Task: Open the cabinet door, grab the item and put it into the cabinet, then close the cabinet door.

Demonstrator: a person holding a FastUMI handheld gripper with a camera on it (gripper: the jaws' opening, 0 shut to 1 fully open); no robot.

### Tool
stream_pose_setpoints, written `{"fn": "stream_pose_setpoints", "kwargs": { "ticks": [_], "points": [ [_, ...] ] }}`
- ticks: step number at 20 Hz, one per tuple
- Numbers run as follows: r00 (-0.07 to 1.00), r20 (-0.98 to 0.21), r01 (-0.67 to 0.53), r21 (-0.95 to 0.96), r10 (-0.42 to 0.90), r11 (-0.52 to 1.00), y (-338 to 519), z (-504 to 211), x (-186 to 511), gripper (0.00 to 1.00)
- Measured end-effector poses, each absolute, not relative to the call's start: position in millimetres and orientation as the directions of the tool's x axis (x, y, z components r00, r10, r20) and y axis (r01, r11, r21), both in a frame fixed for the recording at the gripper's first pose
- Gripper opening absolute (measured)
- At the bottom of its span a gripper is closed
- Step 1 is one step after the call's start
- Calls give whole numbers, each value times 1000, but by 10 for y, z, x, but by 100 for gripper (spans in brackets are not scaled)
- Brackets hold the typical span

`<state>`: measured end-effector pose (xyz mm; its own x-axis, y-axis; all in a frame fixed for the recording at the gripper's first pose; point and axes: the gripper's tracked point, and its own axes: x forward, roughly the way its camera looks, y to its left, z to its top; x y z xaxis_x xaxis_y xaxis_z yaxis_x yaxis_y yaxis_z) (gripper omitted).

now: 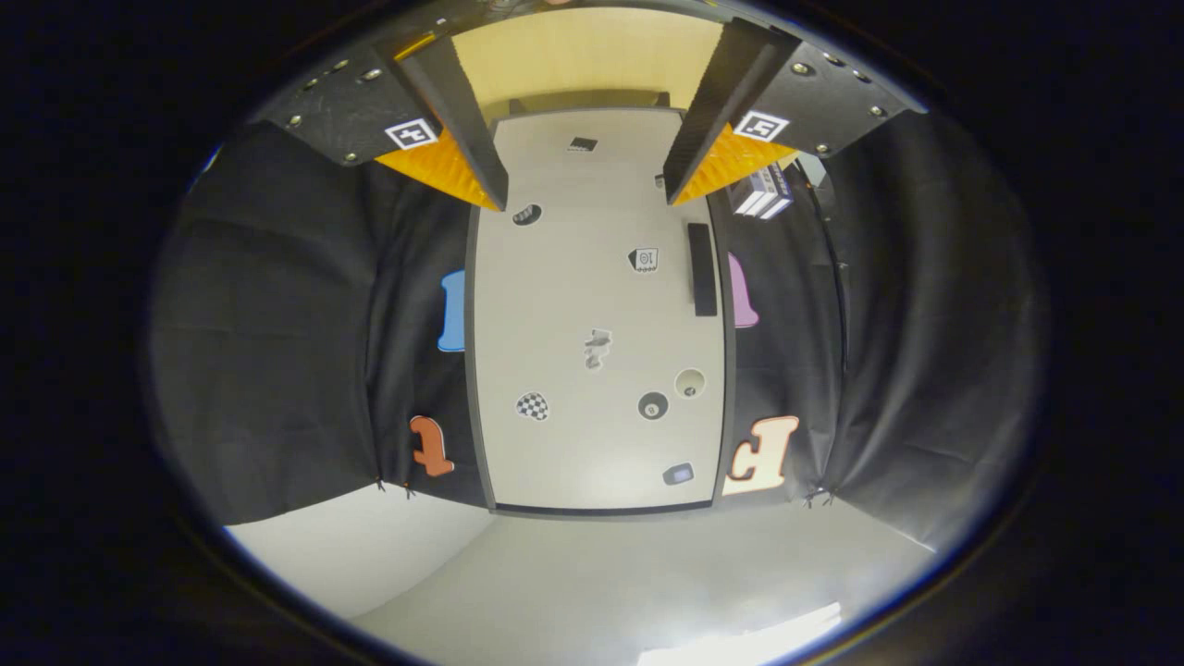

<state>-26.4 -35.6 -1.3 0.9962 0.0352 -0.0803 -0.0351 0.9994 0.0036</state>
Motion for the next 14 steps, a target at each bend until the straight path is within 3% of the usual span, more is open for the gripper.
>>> {"fn": "stream_pose_setpoints", "kwargs": {
  "ticks": [14],
  "points": [
    [996,-84,-37,-3,37,999,-422,-30,-205,100]
  ]
}}
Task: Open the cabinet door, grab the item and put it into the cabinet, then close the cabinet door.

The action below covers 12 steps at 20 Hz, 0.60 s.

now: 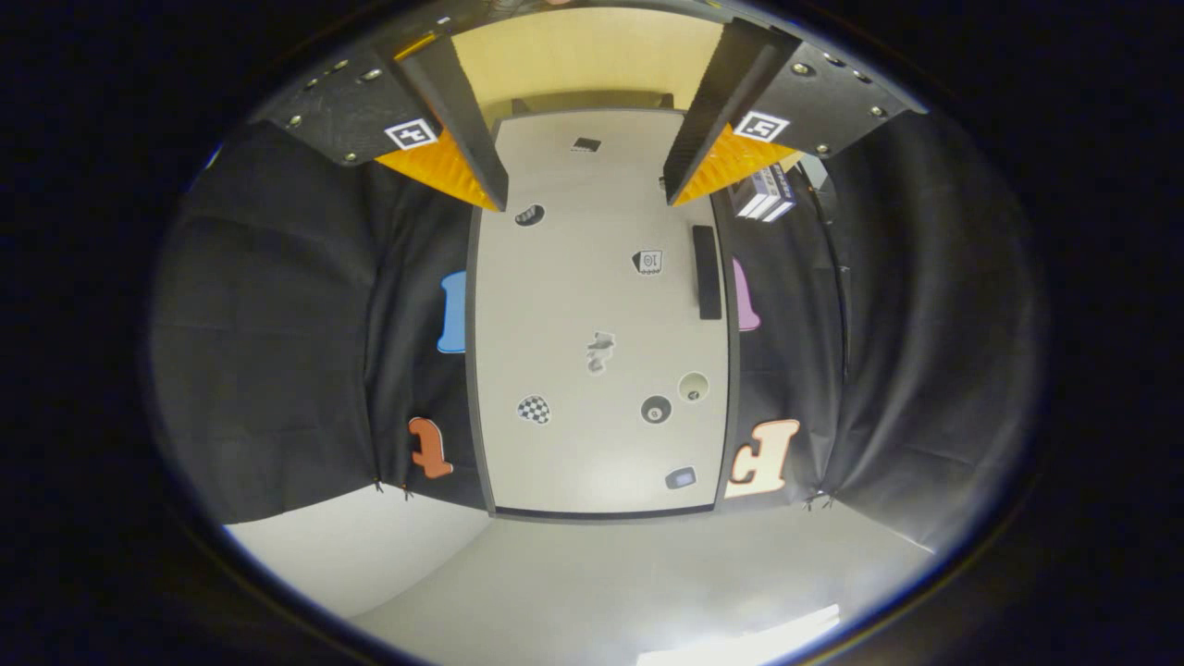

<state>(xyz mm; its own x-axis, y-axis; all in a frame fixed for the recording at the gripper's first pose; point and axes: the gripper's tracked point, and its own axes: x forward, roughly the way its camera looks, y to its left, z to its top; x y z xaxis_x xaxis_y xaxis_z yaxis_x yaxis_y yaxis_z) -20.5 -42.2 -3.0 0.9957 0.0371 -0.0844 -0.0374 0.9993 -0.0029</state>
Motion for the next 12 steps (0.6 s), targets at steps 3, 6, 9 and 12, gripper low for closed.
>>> {"fn": "stream_pose_setpoints", "kwargs": {
  "ticks": [3,6,9,12],
  "points": [
    [996,-86,-38,1,38,999,-432,-42,-209,100],
    [995,-89,-41,1,41,999,-413,-44,-195,100],
    [995,-87,-44,-5,43,999,-405,-52,-184,100],
    [994,-91,-58,-1,58,998,-341,-60,-181,100]
  ]
}}
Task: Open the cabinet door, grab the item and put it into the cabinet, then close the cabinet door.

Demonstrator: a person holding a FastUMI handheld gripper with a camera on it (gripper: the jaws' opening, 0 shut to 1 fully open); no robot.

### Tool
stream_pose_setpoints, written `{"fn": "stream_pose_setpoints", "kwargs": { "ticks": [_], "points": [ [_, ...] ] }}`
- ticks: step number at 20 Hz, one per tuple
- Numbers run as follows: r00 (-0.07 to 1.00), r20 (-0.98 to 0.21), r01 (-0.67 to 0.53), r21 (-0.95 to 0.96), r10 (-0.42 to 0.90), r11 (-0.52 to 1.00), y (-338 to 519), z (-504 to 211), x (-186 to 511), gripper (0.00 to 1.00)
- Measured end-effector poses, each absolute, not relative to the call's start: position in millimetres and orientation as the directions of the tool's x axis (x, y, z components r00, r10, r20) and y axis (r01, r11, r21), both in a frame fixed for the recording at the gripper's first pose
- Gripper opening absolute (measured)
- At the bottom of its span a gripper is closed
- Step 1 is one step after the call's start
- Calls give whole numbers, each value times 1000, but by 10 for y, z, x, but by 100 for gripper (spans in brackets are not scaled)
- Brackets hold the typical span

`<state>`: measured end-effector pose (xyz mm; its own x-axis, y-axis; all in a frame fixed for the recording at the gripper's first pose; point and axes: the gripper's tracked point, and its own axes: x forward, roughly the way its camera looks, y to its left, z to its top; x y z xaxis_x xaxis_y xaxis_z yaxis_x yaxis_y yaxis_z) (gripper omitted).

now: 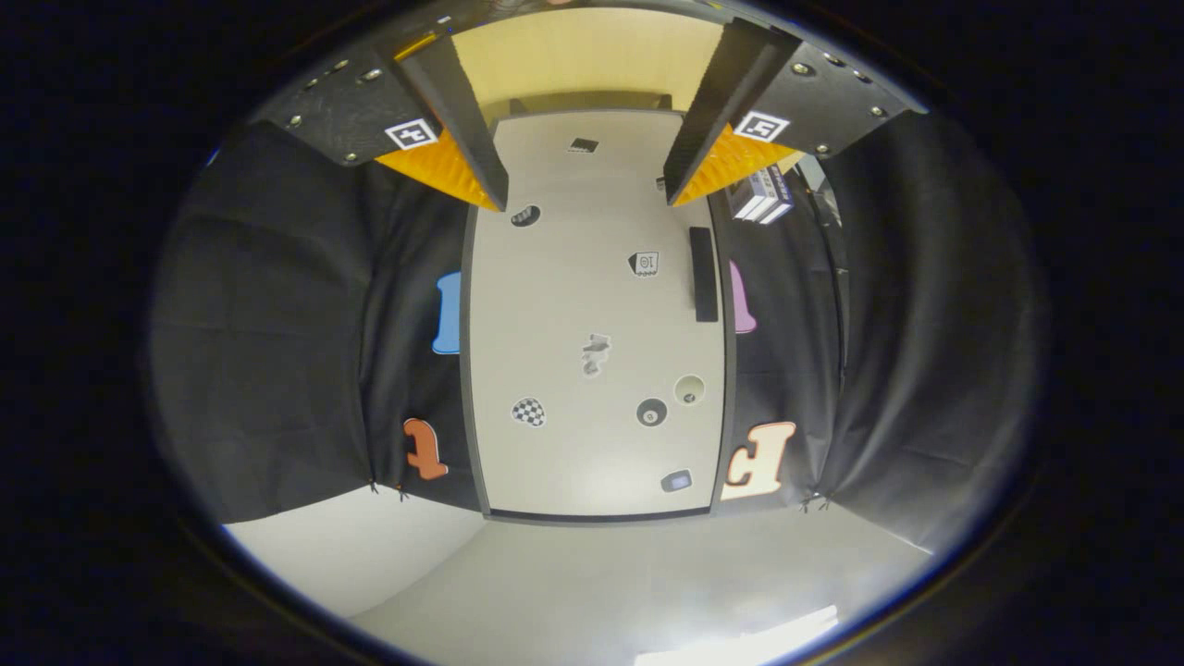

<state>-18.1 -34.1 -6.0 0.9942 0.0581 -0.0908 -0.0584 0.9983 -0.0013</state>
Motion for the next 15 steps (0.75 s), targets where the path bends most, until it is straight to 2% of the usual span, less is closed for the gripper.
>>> {"fn": "stream_pose_setpoints", "kwargs": {
  "ticks": [15],
  "points": [
    [989,-116,-89,-8,88,996,-244,-121,-233,100]
  ]
}}
